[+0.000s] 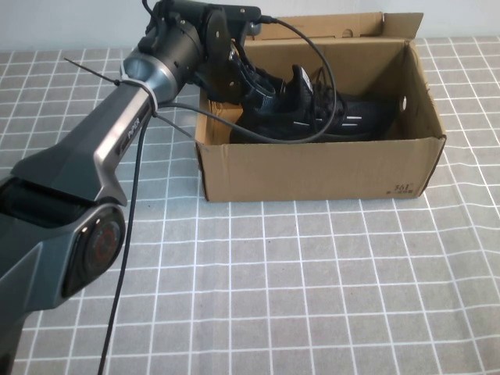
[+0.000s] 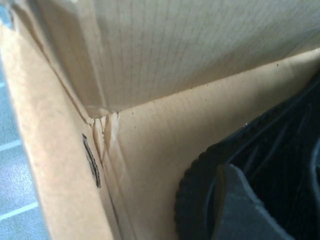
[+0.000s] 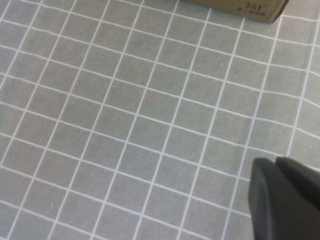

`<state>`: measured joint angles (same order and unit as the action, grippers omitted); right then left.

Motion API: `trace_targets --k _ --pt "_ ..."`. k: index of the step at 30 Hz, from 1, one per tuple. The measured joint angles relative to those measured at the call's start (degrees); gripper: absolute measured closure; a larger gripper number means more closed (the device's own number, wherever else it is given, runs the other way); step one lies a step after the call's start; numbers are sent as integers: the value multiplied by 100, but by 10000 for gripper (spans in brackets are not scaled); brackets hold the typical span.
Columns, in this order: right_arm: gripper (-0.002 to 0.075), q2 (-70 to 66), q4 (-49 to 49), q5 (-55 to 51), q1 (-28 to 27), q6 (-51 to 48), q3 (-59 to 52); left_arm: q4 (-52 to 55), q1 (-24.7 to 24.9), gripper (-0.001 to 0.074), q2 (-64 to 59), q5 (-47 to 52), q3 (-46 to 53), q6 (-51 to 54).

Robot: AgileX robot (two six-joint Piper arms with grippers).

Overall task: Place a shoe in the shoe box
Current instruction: Place the shoe in the shoe box

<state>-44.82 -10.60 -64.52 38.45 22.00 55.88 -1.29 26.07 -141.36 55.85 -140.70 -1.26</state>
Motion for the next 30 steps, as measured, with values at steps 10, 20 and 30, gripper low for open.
trace_targets --k 10,20,30 --pt "742 0 0 0 0 0 0 -5 0 707 0 -116 0 282" --pt "742 0 0 0 0 0 0 29 11 731 -55 -248 -224 893" --pt "742 0 -21 0 0 0 0 42 19 733 -60 -698 -316 1366"
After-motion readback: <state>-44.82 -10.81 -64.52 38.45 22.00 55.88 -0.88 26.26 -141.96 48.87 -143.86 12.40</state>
